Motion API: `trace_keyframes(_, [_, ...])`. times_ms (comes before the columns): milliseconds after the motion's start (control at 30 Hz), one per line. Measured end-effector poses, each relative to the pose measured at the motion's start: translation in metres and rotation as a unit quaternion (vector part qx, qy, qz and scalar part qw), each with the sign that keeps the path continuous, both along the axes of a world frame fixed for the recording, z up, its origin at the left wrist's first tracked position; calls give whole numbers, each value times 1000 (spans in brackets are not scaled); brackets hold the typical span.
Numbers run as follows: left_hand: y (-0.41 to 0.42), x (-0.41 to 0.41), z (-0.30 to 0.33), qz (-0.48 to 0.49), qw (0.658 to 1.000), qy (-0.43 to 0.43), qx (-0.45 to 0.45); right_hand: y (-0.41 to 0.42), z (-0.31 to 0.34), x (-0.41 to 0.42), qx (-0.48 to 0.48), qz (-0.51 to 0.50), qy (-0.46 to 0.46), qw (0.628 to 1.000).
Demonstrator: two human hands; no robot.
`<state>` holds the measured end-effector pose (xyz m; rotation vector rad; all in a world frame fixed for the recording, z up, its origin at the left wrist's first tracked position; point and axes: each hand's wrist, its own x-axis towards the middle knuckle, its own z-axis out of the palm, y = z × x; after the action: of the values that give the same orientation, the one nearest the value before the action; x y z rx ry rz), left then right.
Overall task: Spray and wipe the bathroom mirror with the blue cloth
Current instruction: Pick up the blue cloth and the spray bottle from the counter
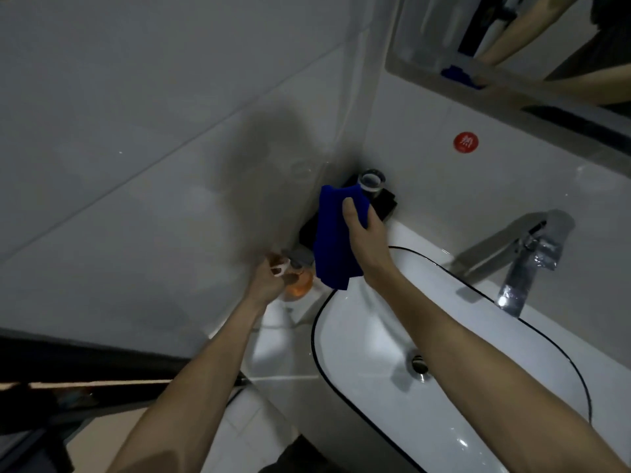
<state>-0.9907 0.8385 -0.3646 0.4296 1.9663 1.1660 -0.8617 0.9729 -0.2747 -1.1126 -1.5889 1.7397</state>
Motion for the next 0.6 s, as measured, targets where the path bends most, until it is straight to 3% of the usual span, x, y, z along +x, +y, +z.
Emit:
trace_keyframes(167, [21, -2, -16, -30, 999, -26, -4, 18, -7, 4, -13, -5, 3, 1000])
trace_keyframes(400, [36, -14, -24, -53, 998, 35, -10, 37, 1, 23, 3, -33, 3, 999])
trace_keyframes(600, [45, -10, -2, -48, 995, 68, 47, 48, 22, 47, 11, -83, 28, 996])
